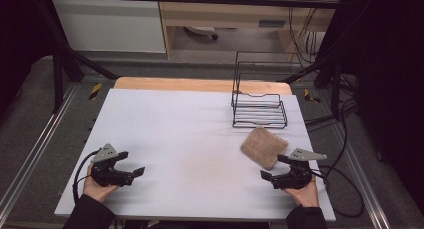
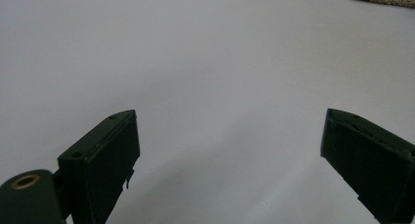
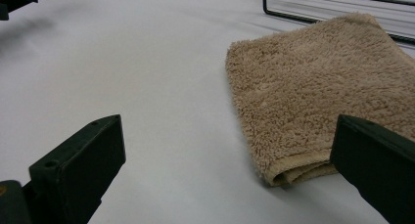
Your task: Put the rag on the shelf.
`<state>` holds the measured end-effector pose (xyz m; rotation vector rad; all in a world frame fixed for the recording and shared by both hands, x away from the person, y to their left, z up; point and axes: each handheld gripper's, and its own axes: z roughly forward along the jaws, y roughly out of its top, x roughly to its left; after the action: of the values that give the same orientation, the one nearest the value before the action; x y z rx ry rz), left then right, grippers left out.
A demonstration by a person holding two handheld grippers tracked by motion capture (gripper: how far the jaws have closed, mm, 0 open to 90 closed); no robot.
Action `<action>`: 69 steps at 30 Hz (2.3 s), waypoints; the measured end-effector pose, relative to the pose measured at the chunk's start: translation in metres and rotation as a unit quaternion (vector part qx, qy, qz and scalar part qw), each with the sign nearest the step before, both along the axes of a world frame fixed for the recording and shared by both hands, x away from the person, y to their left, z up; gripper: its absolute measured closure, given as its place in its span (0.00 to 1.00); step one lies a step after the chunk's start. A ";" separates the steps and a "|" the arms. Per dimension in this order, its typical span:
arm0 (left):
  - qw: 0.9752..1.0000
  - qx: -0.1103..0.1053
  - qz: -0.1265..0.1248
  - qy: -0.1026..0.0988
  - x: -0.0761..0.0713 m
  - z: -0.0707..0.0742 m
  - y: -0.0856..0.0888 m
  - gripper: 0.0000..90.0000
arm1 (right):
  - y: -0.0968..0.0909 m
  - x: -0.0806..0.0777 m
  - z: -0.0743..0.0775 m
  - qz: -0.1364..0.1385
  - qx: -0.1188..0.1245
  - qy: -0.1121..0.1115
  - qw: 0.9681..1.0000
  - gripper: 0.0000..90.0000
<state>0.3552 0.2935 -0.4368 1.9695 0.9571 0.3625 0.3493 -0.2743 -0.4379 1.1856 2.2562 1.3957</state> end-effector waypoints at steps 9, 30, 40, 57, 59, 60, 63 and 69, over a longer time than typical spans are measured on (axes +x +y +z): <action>1.000 -0.002 0.001 -0.001 -0.001 0.000 0.000 0.08 | 0.000 -0.001 0.001 -0.004 -0.006 0.001 1.000 0.01; 1.000 0.000 0.004 -0.003 -0.001 0.000 0.000 0.08 | 0.022 0.013 0.010 -0.008 -0.058 -0.009 0.998 0.26; 1.000 0.004 0.006 -0.003 -0.001 0.000 0.000 0.08 | 0.042 0.038 0.011 0.005 -0.096 -0.005 0.995 0.46; 1.000 0.003 0.005 -0.005 -0.001 0.000 0.000 0.08 | 0.057 0.058 -0.010 0.013 -0.165 -0.006 0.986 0.78; 1.000 0.005 0.004 -0.004 0.000 0.000 0.000 0.08 | 0.058 0.058 -0.011 0.014 -0.171 -0.009 0.985 0.79; 1.000 0.005 0.004 -0.004 0.000 0.000 0.000 0.09 | 0.058 0.058 -0.011 0.014 -0.173 -0.012 0.985 0.80; 1.000 0.006 0.004 -0.004 0.000 0.000 0.000 0.09 | 0.059 0.058 -0.012 0.016 -0.183 -0.016 0.983 0.82; 1.000 0.006 0.004 -0.004 0.000 0.000 0.000 0.09 | 0.059 0.059 -0.011 0.016 -0.192 -0.020 0.981 0.88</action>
<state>0.3549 0.2938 -0.4366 1.9734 0.9615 0.3805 0.4082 -0.2150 -0.4492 0.9850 2.3809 0.9210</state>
